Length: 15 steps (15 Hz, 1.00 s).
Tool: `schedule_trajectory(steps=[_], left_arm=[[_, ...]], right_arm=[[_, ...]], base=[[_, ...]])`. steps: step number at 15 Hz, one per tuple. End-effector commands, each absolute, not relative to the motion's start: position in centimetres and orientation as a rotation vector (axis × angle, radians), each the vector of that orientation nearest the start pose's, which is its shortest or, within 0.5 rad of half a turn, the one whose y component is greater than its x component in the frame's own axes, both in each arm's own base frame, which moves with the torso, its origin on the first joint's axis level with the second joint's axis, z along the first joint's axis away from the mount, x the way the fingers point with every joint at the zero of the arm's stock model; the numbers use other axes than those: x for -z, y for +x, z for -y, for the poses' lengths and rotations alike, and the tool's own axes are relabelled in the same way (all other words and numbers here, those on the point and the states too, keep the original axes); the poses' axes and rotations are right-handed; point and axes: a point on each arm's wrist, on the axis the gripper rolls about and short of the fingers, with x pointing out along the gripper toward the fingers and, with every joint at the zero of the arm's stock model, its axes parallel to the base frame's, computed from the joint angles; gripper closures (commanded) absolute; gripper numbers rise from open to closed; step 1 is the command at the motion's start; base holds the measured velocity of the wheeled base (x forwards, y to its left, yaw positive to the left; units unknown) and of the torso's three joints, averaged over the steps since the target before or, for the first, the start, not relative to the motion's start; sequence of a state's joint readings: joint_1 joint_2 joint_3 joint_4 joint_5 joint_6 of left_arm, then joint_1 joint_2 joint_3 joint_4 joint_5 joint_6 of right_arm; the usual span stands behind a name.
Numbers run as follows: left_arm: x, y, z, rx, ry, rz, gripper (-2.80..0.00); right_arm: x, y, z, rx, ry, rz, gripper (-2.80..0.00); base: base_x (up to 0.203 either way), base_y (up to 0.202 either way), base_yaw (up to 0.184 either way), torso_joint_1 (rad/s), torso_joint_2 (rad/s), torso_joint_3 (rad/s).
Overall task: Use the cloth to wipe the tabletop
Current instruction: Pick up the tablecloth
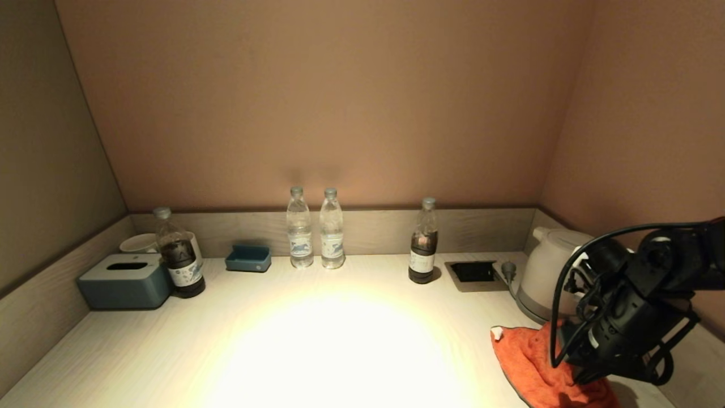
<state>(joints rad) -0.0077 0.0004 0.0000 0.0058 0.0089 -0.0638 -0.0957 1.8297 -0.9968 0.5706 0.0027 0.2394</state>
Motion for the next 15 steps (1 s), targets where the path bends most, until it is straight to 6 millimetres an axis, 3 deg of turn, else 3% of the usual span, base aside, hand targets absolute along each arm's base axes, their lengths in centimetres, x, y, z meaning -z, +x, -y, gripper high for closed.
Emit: schedule_trajectory(steps=[1,15], left_arm=[[-7.5,-2.3,0.0,-0.002,-0.064,-0.006,0.0],[-7.5,-2.3,0.0,-0.002,-0.064,-0.006,0.0]], right_arm=[[-9.7,27.8,2.8,0.243,0.278,-1.369,0.0],[-7.6,29.4,4.8,0.251,0.342,-1.313,0.0]], base=[[0.0,0.0,0.0,0.0,0.0,0.0],[0.0,0.0,0.0,0.0,0.0,0.0]])
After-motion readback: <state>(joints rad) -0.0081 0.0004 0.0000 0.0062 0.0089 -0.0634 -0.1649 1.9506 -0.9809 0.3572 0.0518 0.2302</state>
